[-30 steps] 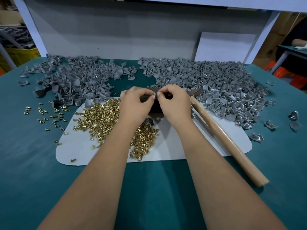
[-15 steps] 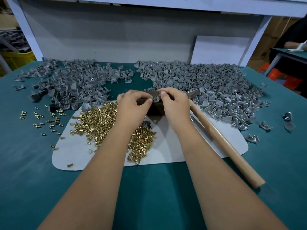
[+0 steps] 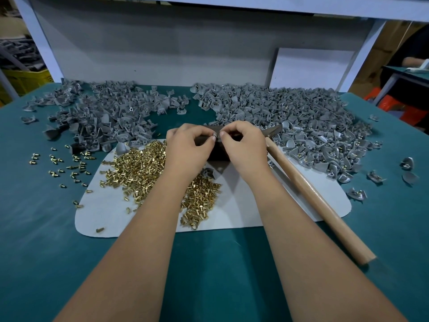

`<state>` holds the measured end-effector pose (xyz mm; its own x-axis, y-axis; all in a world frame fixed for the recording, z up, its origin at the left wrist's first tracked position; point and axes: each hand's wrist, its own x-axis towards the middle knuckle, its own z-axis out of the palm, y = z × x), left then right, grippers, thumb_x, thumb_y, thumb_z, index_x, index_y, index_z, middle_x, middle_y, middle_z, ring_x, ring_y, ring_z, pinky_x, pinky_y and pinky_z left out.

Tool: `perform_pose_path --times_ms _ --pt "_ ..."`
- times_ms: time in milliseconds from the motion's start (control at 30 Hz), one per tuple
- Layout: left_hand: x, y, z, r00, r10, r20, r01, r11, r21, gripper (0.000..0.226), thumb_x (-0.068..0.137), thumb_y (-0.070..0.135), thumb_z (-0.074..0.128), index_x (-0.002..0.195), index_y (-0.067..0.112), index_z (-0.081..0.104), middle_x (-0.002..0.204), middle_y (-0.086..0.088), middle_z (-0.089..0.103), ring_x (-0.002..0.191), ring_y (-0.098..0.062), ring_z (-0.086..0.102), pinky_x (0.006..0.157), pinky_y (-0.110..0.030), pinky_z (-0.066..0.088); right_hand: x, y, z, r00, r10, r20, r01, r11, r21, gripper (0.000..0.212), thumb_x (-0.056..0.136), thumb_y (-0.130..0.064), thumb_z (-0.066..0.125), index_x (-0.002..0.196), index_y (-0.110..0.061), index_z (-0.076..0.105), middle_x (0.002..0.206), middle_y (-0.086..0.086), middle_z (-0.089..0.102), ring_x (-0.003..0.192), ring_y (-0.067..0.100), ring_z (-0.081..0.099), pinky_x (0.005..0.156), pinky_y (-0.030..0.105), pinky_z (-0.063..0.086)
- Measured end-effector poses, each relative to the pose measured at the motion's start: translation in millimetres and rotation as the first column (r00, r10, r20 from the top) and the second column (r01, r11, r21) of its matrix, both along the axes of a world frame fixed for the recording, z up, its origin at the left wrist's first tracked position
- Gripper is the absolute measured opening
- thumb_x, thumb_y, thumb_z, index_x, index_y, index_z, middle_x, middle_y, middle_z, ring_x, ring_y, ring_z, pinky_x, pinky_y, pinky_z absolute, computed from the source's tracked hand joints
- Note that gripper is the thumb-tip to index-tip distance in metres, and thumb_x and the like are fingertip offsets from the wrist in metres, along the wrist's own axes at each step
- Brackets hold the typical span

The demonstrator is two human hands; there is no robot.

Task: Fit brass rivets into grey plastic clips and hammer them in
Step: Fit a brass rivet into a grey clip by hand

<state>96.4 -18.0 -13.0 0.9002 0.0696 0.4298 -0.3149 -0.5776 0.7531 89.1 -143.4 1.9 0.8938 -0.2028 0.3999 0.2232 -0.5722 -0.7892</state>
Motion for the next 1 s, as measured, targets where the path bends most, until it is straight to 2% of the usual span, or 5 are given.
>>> perform_pose_path --times_ms 400,567,633,833,1000 --pt "2.3 -4.0 -0.2 0.999 0.036 -0.022 -0.036 0.999 -0.016 0.013 0.090 0.026 0.064 0.097 0.030 0.073 0.100 0.011 0.054 0.102 -0.011 0.026 0.094 -0.025 0.026 2.1 7.1 12.4 0.991 -0.102 -0.083 0.076 0.959 -0.272 0.015 0.088 -0.024 0.059 0.074 -0.031 0.057 0.093 -0.008 0.066 0.100 0.023 0.057 0.094 0.043 0.041" --pt "2.2 -4.8 -0.4 0.999 0.032 -0.004 -0.032 0.999 -0.019 0.015 0.090 0.023 0.064 0.100 0.027 0.074 0.100 0.010 0.054 0.097 -0.006 0.024 0.098 -0.028 0.027 3.9 11.3 21.2 0.977 -0.146 -0.156 0.083 0.933 -0.350 0.018 0.087 -0.024 0.059 0.071 -0.030 0.053 0.084 -0.007 0.060 0.100 0.026 0.055 0.090 0.040 0.037" --pt "2.5 -4.6 -0.7 1.000 0.026 0.011 -0.026 0.999 -0.027 0.015 0.089 0.022 0.065 0.100 0.026 0.075 0.099 0.010 0.054 0.093 -0.002 0.023 0.100 -0.030 0.028 4.0 11.9 22.2 0.974 -0.153 -0.169 0.086 0.933 -0.350 0.018 0.087 -0.024 0.059 0.071 -0.030 0.053 0.083 -0.007 0.059 0.101 0.026 0.054 0.089 0.040 0.034" --pt "2.6 -5.7 -2.3 0.998 0.056 -0.006 -0.056 0.998 -0.010 0.011 0.089 0.028 0.065 0.094 0.031 0.074 0.095 0.014 0.053 0.104 -0.012 0.029 0.089 -0.023 0.025 0.5 12.7 8.6 0.990 -0.132 -0.040 0.116 0.953 -0.281 0.018 0.090 -0.020 0.058 0.075 -0.031 0.055 0.096 -0.011 0.059 0.106 0.020 0.049 0.080 0.034 0.024" --pt "2.8 -5.0 -3.0 0.998 0.063 -0.008 -0.063 0.998 0.000 0.009 0.088 0.030 0.066 0.092 0.033 0.074 0.095 0.014 0.054 0.106 -0.014 0.032 0.083 -0.020 0.021 0.6 13.4 -2.6 0.990 -0.132 0.058 0.142 0.962 -0.232 0.018 0.089 -0.016 0.058 0.076 -0.029 0.055 0.087 -0.016 0.050 0.100 0.014 0.046 0.077 0.029 0.017"
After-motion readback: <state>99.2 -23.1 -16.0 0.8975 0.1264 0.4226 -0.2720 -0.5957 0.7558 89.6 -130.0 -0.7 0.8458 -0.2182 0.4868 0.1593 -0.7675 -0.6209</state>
